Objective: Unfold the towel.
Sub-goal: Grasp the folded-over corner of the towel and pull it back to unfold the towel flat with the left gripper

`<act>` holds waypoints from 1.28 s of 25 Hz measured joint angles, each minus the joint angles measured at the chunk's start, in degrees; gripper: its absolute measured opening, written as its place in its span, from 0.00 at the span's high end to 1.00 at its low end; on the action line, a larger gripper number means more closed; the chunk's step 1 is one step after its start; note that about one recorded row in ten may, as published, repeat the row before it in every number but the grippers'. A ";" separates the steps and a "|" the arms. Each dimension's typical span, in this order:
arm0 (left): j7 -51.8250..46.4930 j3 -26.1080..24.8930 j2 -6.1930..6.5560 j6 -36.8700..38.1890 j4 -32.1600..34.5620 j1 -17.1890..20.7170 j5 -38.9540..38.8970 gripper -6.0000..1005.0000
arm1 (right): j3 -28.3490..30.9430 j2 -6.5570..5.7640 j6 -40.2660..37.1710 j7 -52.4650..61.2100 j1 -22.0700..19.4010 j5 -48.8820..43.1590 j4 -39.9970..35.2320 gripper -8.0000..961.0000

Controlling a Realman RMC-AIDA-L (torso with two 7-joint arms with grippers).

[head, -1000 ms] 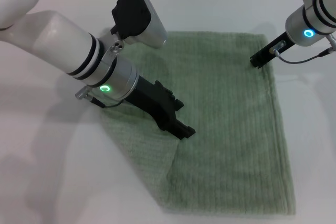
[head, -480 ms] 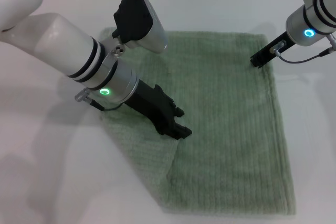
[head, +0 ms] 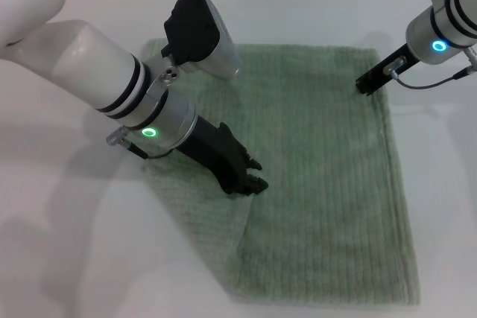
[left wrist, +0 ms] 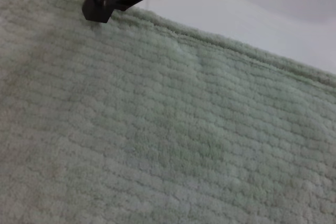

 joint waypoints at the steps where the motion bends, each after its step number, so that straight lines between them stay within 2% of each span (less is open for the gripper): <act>1: 0.00 0.00 0.00 -0.06 0.03 0.00 0.00 0.51 | 0.00 0.00 0.00 0.00 0.00 0.00 0.00 0.99; 7: 0.00 0.22 0.05 0.19 0.02 -0.32 0.15 0.72 | 0.00 0.00 -0.47 -0.02 0.00 0.00 0.08 0.99; 19: 0.00 -0.32 0.19 2.61 1.05 -0.39 0.72 0.93 | 0.00 0.10 -0.49 -0.03 0.00 -0.01 0.10 0.99; 32: 0.06 -2.65 0.40 7.04 5.51 0.53 0.72 0.94 | 0.00 0.18 -0.72 -0.03 -0.43 -0.18 0.66 0.99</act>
